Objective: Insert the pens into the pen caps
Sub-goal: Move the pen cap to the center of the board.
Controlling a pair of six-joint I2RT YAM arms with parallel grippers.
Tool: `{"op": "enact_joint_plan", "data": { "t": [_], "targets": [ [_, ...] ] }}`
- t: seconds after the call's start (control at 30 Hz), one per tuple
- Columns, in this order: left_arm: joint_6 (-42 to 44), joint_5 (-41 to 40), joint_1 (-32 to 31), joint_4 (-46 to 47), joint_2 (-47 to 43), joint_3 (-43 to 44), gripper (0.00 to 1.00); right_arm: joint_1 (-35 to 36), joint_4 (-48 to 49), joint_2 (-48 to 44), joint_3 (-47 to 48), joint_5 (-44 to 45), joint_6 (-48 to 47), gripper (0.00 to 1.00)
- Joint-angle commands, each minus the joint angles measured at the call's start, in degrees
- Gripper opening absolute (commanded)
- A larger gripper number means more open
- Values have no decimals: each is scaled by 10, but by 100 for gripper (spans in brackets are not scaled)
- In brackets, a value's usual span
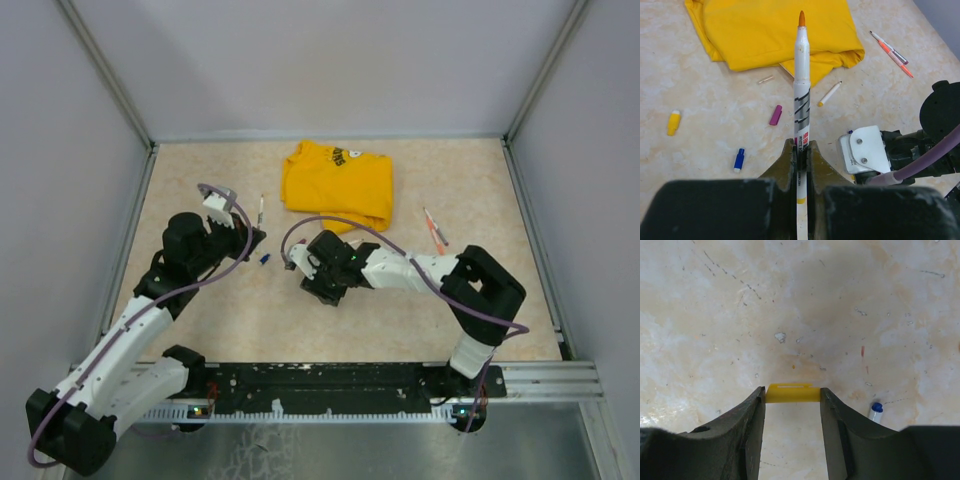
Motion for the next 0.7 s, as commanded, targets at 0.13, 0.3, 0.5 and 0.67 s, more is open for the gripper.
{"op": "enact_joint_plan", "data": {
  "t": [0.13,0.3,0.5,0.67],
  "targets": [
    [6,-12,3,-1,-7,2,0,15,-19,20,-2,0,-47,41],
    [7,-11,3,-2,0,4,0,15,-14,26,-11,-5,-47,46],
    [7,-10,4,-2,5,6,0,16,-2,20,-13,-13,-38,56],
    [8,-13,3,-4,6,7,0,15,6,2,-17,-19,-24,61]
  ]
}}
